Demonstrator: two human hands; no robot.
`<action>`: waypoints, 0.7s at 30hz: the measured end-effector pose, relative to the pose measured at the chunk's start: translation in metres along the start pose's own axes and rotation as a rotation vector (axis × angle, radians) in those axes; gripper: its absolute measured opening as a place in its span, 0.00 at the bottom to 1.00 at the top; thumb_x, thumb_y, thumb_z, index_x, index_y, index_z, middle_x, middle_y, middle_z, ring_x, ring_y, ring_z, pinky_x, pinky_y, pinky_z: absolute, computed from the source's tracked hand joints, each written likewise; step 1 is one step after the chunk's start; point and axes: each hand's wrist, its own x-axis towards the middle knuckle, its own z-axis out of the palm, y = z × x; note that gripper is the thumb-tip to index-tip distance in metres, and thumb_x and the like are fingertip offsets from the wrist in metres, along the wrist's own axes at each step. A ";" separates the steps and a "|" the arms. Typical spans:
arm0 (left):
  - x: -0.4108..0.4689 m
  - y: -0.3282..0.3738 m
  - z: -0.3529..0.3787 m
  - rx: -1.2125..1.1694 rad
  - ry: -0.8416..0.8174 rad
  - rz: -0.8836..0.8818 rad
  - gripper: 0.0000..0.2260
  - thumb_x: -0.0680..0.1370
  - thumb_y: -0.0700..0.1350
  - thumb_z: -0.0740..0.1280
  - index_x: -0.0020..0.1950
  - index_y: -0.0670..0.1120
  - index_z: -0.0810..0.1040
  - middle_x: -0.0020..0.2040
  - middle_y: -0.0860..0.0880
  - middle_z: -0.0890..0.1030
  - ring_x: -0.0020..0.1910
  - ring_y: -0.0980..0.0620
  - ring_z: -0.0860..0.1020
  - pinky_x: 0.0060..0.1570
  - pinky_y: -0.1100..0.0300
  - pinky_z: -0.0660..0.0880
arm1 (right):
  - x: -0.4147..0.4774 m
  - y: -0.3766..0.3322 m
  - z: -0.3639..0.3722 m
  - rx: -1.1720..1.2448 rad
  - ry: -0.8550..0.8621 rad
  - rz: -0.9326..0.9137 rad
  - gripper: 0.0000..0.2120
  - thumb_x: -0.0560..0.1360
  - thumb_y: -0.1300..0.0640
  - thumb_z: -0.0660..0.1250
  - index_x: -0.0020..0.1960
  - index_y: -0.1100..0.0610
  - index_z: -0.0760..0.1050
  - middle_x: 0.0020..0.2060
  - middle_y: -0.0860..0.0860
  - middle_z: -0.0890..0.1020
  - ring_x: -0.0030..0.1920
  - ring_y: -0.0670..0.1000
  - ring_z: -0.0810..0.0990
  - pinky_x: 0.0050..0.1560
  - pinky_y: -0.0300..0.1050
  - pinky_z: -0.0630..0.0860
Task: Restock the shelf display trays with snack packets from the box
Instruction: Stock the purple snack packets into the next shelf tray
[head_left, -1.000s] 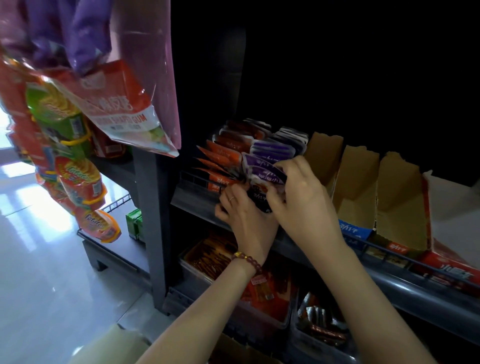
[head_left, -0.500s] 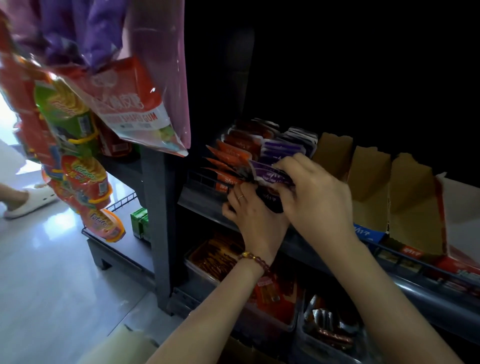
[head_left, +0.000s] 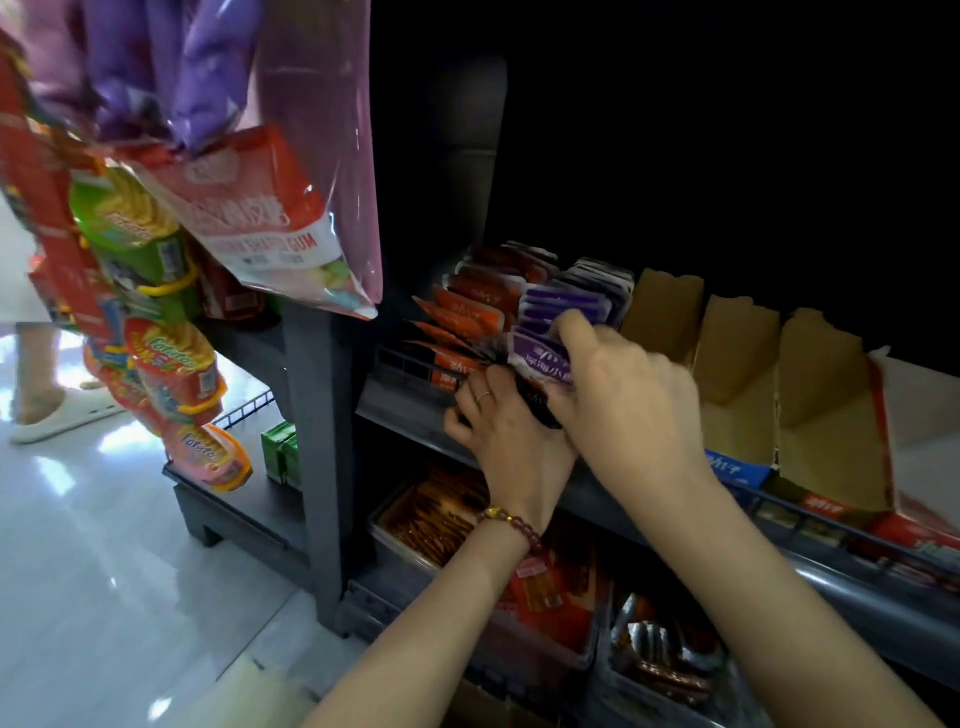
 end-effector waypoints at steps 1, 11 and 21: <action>0.000 0.000 0.000 0.007 -0.015 -0.002 0.24 0.67 0.56 0.48 0.50 0.41 0.72 0.54 0.42 0.75 0.58 0.40 0.70 0.62 0.42 0.61 | 0.002 0.002 -0.002 0.002 -0.038 -0.009 0.23 0.73 0.49 0.70 0.63 0.55 0.65 0.49 0.52 0.79 0.42 0.56 0.81 0.31 0.45 0.72; 0.000 -0.015 0.014 -0.041 -0.022 0.055 0.28 0.61 0.60 0.72 0.53 0.46 0.68 0.55 0.47 0.74 0.61 0.45 0.67 0.61 0.46 0.59 | 0.016 0.025 0.010 0.021 0.147 -0.151 0.20 0.61 0.61 0.80 0.51 0.58 0.79 0.40 0.56 0.81 0.32 0.58 0.81 0.24 0.40 0.69; 0.002 -0.015 0.016 -0.077 -0.002 0.024 0.26 0.64 0.55 0.73 0.52 0.44 0.68 0.54 0.46 0.73 0.60 0.44 0.67 0.63 0.50 0.54 | 0.012 0.019 0.025 0.101 0.158 -0.110 0.19 0.59 0.67 0.79 0.48 0.59 0.78 0.38 0.54 0.79 0.31 0.56 0.79 0.22 0.37 0.65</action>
